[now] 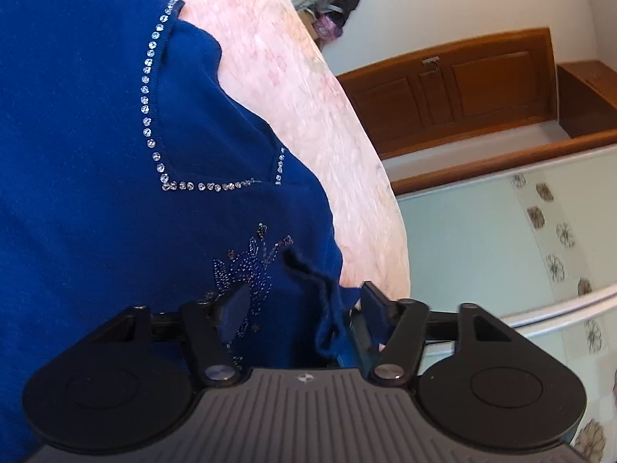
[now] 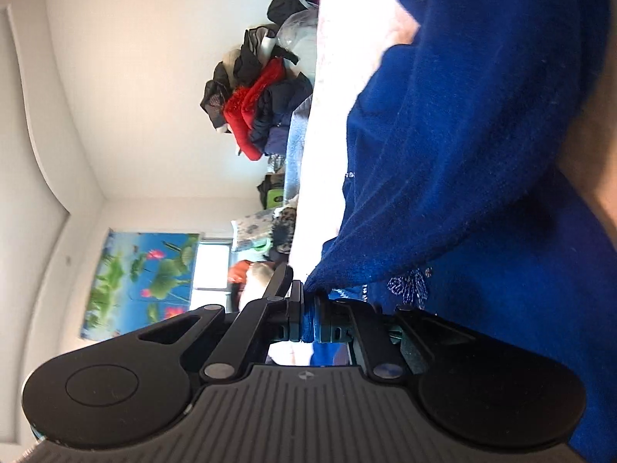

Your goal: Fold small clothes

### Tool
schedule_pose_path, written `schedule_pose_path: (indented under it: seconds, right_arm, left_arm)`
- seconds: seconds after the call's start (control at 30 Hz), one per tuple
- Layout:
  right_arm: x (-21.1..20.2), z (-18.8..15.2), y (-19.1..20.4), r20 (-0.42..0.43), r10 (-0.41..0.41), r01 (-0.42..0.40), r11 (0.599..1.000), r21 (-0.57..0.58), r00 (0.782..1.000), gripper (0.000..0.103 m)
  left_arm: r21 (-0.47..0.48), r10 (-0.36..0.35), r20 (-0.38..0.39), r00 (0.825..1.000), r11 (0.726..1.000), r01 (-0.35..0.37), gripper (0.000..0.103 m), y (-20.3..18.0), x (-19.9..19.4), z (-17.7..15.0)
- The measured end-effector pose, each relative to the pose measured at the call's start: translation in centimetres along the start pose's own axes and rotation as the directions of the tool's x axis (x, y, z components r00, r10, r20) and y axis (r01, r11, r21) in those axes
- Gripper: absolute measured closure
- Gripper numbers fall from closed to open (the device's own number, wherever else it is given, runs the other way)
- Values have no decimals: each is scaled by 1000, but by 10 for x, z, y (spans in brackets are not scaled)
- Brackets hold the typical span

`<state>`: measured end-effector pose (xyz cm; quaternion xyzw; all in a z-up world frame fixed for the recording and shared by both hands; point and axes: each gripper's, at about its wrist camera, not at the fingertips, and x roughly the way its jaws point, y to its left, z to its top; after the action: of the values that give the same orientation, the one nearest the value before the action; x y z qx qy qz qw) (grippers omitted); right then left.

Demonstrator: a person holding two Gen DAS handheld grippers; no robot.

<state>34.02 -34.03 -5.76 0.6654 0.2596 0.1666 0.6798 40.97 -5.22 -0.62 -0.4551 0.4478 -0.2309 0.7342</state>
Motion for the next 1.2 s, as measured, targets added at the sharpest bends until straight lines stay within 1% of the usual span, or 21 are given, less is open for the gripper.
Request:
schedule_pose_path:
  seconds: [0.07, 0.13, 0.17, 0.2, 0.23, 0.27, 0.33, 0.4, 0.43, 0.47, 0.5, 0.6, 0.63, 0.67, 0.7, 0.73, 0.8, 0.87, 0.93, 1.07, 1.2]
  right_arm:
    - [-5, 0, -3, -7, 17, -17, 1000, 5, 1000, 93]
    - [-4, -2, -2, -19, 28, -28, 1000, -5, 999, 93]
    - [-4, -2, -3, -24, 34, -34, 999, -4, 999, 93]
    - [-2, -3, -3, -29, 39, -39, 999, -2, 999, 93]
    - [-2, -4, -4, -32, 40, -40, 999, -3, 999, 93]
    - [-3, -4, -3, -35, 41, -41, 999, -4, 999, 93]
    - [-4, -7, -2, -34, 43, -43, 999, -3, 999, 93]
    - [-4, -9, -2, -41, 44, -44, 999, -2, 998, 93]
    - [-3, -9, -2, -46, 41, -42, 999, -4, 998, 93]
    - [-2, -10, -2, -51, 29, -30, 1000, -7, 998, 93]
    - [-2, -11, -3, -55, 24, -25, 1000, -9, 998, 93]
    - [-1, -15, -3, -60, -7, 5, 1000, -21, 998, 88]
    - [-1, -17, -2, -61, -24, 23, 999, -25, 998, 85]
    - [-1, -18, -2, -67, -46, 44, 999, -30, 997, 79]
    - [-3, -20, -1, -70, -63, 61, 997, -36, 996, 59]
    - [-5, -22, 0, -60, -71, 68, 996, -51, 996, 49]
    - [-12, -25, 2, -60, -90, 84, 992, -98, 994, 48]
    - [-18, -26, 2, -64, -130, 121, 984, -131, 989, 48]
    - [-25, -25, 2, -63, -166, 154, 975, -162, 984, 52]
    - [-43, -23, 4, -78, -182, 164, 968, -192, 980, 51]
    - [-58, -21, 7, -72, -182, 164, 965, -206, 981, 49]
  left_arm:
    - [-27, -40, 16, 999, 999, 40, 42, 2, -2, 4]
    - [-32, -31, 8, 999, 999, 31, 42, 3, -2, 5]
    - [-36, -27, -4, 1000, 999, 27, 45, 3, 0, 4]
    - [-39, -21, -25, 999, 999, 20, 59, 4, 3, 3]
    - [-46, -19, -51, 999, 999, 17, 64, 5, 5, 2]
    - [-56, -28, -70, 997, 998, 24, 67, 6, 8, 1]
    - [-62, -32, -67, 997, 998, 28, 69, 7, 7, -1]
    - [-70, -27, -72, 997, 997, 22, 74, 8, 7, 0]
    - [-74, -13, -77, 997, 997, 7, 81, 7, 10, 0]
    - [-68, 1, -85, 996, 998, -6, 96, 7, 10, 0]
    - [-60, 9, -78, 997, 998, -14, 98, 6, 10, 0]
    - [3, 39, -52, 998, 999, -39, 99, -1, 2, -2]
    - [24, 50, -39, 998, 998, -50, 99, -4, -1, -3]
    - [39, 52, -32, 998, 998, -51, 99, -6, -4, -3]
    - [57, 48, -37, 998, 997, -45, 99, -8, -5, -3]
    - [81, 51, -29, 998, 995, -49, 99, -11, -8, -3]
    - [127, 73, 1, 997, 989, -73, 99, -18, -14, 1]
    - [141, 96, 27, 995, 985, -99, 99, -17, -23, 7]
    - [161, 124, 60, 990, 978, -132, 99, -12, -36, 16]
    - [135, 184, 120, 976, 971, -199, 99, 6, -66, 35]
    - [107, 206, 161, 965, 968, -225, 99, 22, -103, 48]
